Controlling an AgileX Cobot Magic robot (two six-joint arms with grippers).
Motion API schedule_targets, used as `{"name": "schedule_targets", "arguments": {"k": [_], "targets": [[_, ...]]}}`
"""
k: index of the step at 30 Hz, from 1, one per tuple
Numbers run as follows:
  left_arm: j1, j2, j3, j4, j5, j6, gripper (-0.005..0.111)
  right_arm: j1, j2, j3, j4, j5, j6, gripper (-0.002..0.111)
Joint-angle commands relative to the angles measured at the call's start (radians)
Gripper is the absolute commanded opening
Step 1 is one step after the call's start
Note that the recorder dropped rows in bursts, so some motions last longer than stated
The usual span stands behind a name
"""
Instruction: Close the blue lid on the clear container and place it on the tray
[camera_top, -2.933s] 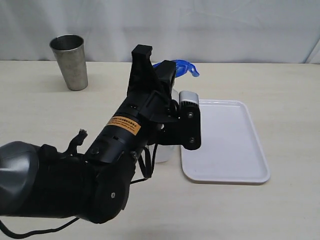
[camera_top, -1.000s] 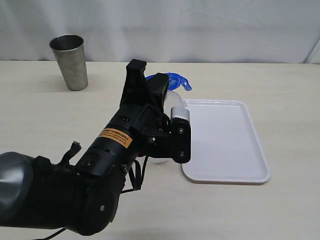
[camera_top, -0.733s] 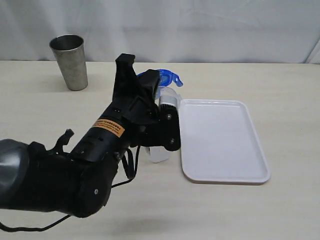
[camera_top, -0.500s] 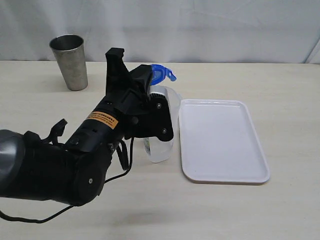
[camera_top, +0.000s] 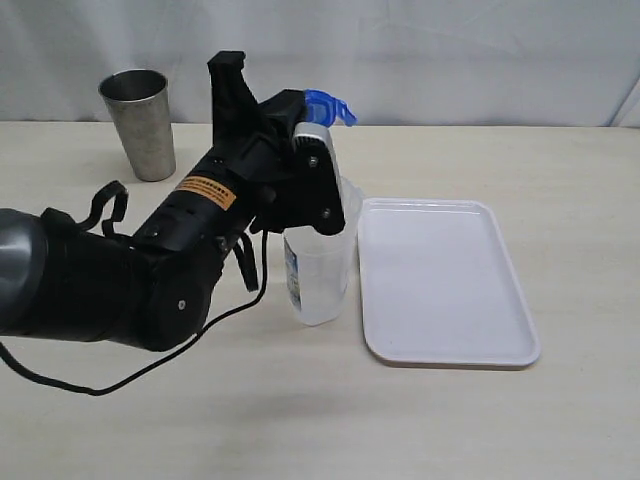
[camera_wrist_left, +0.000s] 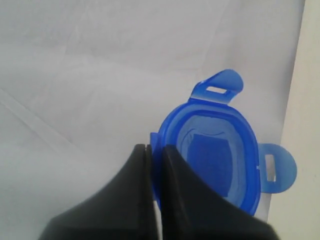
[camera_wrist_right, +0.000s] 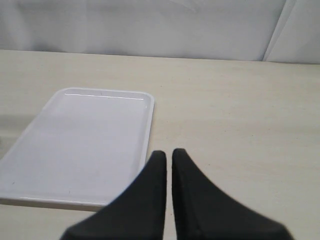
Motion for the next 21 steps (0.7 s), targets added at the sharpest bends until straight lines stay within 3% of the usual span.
{"name": "schedule_targets", "arguments": {"k": [1, 7, 16, 21], "targets": [[0.001, -0.002, -0.012, 0.115, -0.001, -0.016, 0.000, -0.004, -0.005, 0.003, 0.001, -0.006, 0.001, 0.004], [-0.065, -0.003, 0.010, 0.059, -0.116, 0.156, 0.000, -0.004, -0.005, 0.003, 0.001, -0.006, 0.001, 0.004], [-0.080, -0.003, 0.031, -0.083, -0.124, 0.156, 0.000, -0.004, -0.005, 0.003, 0.001, -0.006, 0.001, 0.004], [-0.105, -0.003, 0.073, -0.056, -0.183, 0.156, 0.000, -0.004, -0.005, 0.003, 0.001, -0.006, 0.001, 0.004]]}}
